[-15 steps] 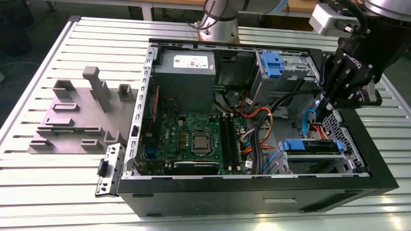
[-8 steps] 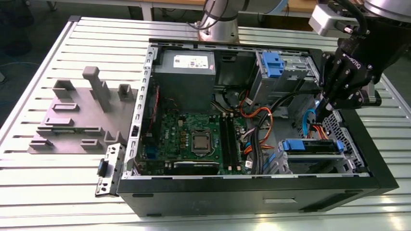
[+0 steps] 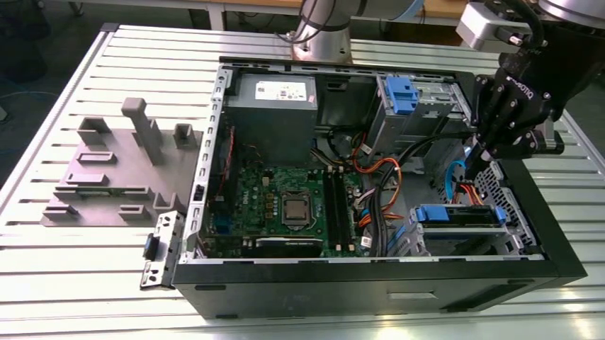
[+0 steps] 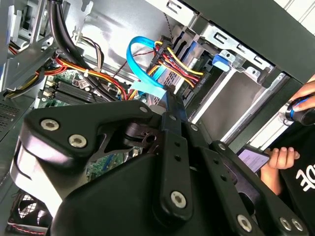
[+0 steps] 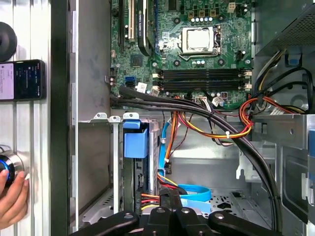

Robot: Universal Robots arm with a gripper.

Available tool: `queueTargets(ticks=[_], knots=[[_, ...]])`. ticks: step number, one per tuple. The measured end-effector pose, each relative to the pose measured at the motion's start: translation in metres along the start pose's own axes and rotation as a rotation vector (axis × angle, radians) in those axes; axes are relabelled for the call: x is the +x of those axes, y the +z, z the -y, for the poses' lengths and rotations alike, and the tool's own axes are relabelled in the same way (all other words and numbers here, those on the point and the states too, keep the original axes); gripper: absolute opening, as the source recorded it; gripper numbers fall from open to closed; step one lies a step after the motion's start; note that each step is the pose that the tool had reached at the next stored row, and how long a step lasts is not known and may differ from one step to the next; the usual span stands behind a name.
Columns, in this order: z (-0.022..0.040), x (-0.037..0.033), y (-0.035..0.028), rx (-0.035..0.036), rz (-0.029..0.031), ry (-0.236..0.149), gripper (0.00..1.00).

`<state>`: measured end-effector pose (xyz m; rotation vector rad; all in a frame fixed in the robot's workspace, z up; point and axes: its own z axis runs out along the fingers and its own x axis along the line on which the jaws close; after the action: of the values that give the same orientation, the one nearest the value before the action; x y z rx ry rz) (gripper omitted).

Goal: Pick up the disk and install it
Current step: 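Insert the second disk wire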

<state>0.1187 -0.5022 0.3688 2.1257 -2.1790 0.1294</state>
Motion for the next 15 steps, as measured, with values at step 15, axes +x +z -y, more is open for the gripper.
queueTargets(ticks=[15], knots=[[0.0,0.0002,-0.0013,0.0,-0.0003,0.0,0.11]])
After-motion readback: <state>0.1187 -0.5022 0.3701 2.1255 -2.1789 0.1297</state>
